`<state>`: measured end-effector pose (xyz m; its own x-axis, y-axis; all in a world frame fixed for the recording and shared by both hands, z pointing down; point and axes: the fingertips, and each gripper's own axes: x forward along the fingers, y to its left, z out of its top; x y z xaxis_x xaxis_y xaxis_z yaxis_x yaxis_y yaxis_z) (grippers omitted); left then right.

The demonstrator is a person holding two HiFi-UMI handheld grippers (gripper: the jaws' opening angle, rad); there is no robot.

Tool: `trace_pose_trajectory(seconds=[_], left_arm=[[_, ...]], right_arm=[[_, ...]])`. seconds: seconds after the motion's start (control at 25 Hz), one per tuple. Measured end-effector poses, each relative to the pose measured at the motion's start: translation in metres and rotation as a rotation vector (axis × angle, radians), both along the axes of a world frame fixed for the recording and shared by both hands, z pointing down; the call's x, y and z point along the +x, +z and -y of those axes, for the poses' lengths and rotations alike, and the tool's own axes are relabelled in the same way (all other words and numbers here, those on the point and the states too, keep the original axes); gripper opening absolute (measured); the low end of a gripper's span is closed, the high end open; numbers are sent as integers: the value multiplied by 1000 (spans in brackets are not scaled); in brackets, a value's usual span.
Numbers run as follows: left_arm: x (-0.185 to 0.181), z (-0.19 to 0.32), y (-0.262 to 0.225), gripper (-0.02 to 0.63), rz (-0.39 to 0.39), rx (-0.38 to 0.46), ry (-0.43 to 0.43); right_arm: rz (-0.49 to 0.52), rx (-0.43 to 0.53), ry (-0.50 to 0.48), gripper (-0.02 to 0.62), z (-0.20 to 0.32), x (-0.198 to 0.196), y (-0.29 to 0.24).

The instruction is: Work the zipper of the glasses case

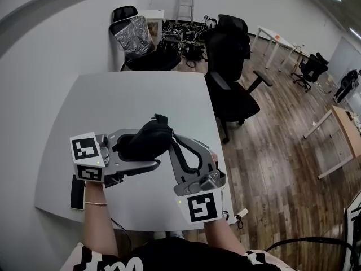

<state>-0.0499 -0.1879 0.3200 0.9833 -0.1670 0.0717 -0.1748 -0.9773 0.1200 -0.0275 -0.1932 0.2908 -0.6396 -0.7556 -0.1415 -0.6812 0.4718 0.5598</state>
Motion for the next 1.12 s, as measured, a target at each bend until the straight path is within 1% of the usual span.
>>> trace_pose_trajectory(seconds=[0.16,0.32,0.44,0.56,0.64,0.8,0.84,0.96,1.0,1.04,1.08,1.12], left_arm=[[-1,-3,5,302,60,-19,2],[-6,-1,16,304,106,-36,-14],[-11,-4,18,304,136,-46,-20],[-18,-10,24,304,190,-37,-34],[-19,-12,23,304,205,-23,-34],[-13,-14,19,322,200,40,-28],[-10,-14,16,327,184,56,-28],[1,-16,1,327,86,62,-19],[3,-15,-1,328,64,69,-10],[6,-14,-2,325,53,80,-2],[7,-13,0,304,59,89,6],[6,-13,4,279,83,92,12]], right_arm=[[1,48,12,11,-3,5,-11],[2,55,7,11,-2,6,-13],[-60,77,2,9,-5,1,-12],[-132,102,5,9,-11,-4,-7],[-144,109,-1,9,-12,-4,-5],[-121,137,-49,8,-18,-5,-14],[-123,143,-66,8,-20,-8,-15],[-140,148,-109,8,-25,-22,-13],[-136,148,-117,8,-26,-25,-12],[-132,148,-121,8,-26,-27,-13],[-136,149,-117,8,-25,-28,-13],[-151,154,-107,8,-24,-28,-13]])
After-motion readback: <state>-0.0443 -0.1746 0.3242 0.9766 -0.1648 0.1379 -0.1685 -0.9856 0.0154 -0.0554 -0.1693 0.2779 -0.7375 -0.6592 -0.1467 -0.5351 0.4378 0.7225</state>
